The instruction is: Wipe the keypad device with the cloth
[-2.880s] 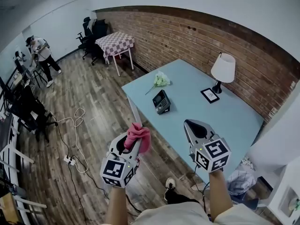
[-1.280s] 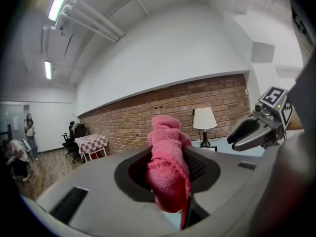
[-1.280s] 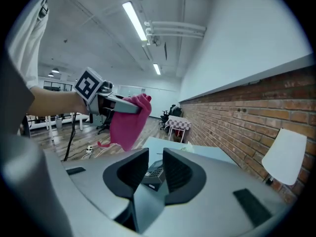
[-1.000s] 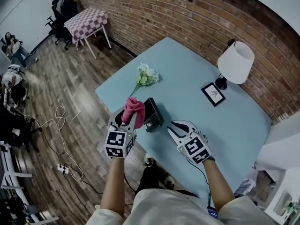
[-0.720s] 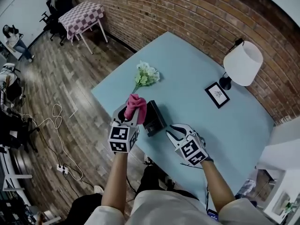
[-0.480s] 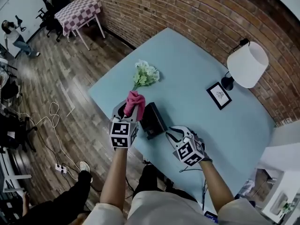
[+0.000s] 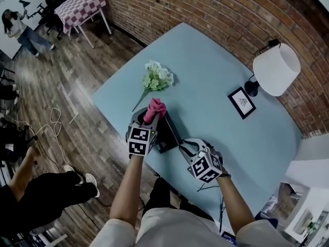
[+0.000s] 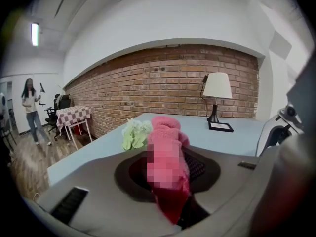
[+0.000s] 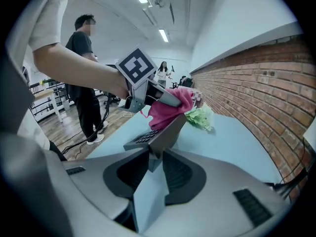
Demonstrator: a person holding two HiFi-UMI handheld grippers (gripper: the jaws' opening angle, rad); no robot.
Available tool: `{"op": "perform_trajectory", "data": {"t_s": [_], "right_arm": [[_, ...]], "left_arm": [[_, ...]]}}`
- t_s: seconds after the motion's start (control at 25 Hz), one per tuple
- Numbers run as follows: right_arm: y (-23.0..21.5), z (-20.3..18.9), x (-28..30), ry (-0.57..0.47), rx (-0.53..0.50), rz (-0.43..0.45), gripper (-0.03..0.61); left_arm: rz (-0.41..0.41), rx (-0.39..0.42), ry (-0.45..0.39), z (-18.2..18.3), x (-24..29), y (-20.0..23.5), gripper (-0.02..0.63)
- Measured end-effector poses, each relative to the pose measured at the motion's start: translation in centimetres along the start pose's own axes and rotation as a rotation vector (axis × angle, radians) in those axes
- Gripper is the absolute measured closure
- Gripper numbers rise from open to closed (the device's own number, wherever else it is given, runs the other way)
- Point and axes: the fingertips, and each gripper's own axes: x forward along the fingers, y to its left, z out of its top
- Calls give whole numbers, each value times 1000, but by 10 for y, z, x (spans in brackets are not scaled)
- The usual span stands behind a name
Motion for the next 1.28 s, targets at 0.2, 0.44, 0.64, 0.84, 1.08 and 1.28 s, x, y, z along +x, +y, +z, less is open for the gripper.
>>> {"op": "perform_trajectory", "data": {"t_s": [0.2, 0.44, 0.64, 0.84, 1.08, 1.28], "right_arm": [[0, -1, 1, -3, 31, 4, 462], [0, 0, 1, -5, 49, 26, 465], [2, -1, 3, 6, 42, 49, 468], [3, 0, 6, 17, 14, 57, 463], [3, -1, 8, 24, -1, 54, 462], [3, -1, 7, 26, 1, 49, 460]], "left_arm": [[-19, -43, -10, -11, 2, -14, 465], [-39, -53, 4, -19, -4, -26, 465], [-59, -56, 16, -28, -12, -44, 466], [-85, -57, 23, -34, -24, -66, 468], [-115, -55, 38, -43, -37, -93, 471], [-147, -34, 46, -45, -49, -115, 474]]}}
